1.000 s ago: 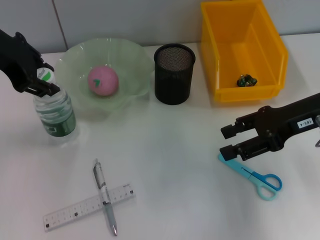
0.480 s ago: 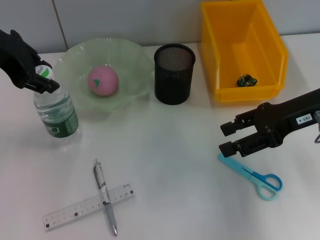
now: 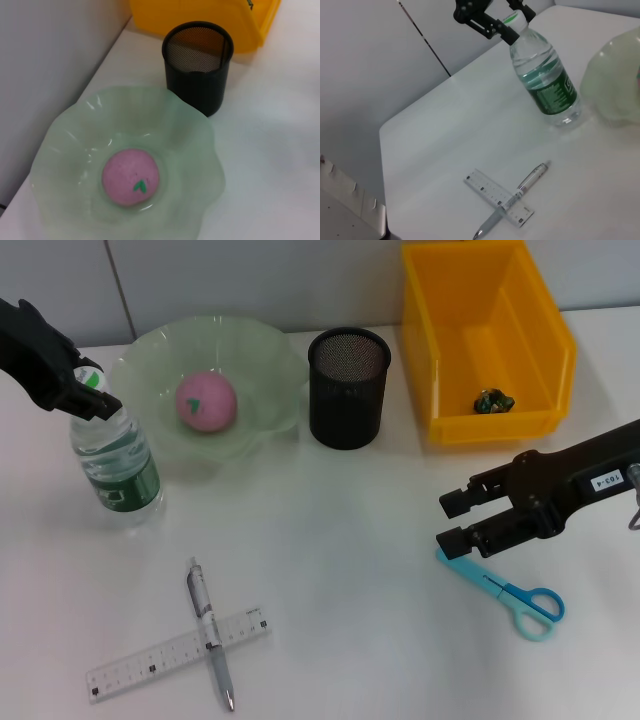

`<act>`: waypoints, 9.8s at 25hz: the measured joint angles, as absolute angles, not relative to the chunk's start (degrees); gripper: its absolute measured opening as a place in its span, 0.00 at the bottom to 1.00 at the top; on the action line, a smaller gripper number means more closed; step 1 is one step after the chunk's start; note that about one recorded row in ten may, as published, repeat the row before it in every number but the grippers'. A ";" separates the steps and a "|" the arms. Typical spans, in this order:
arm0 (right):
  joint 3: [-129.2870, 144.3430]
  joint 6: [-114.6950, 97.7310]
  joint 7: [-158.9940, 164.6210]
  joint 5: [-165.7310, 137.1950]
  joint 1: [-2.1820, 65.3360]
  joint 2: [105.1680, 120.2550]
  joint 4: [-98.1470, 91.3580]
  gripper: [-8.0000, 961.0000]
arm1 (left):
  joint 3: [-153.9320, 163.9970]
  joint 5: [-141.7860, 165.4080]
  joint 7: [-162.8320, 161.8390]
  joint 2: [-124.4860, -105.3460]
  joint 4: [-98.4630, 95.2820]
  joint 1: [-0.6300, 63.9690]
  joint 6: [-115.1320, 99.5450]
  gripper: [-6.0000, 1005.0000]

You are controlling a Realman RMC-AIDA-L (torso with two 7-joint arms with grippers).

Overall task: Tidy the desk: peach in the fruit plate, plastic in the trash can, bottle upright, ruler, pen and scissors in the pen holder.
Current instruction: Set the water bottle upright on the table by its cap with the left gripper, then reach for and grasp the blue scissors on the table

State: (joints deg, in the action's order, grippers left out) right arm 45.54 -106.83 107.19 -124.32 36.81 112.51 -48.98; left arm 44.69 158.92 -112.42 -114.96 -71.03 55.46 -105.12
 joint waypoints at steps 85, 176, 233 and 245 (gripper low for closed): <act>44.86 -109.67 106.88 -124.92 35.97 112.05 -49.15 0.78 | 38.90 143.95 -117.08 -116.03 -79.81 52.63 -106.33 0.81; 88.56 -94.51 155.76 -157.64 43.11 119.70 -63.15 0.76 | 57.21 96.67 -56.62 -118.29 -27.60 26.99 -87.90 0.80; 90.00 -93.24 156.98 -157.39 42.41 119.70 -63.02 0.40 | 56.77 96.68 -56.61 -118.21 -27.60 26.63 -87.70 0.80; 90.00 -93.19 157.06 -157.55 42.18 119.61 -63.11 0.36 | 56.77 96.68 -56.60 -118.21 -27.60 26.60 -87.71 0.80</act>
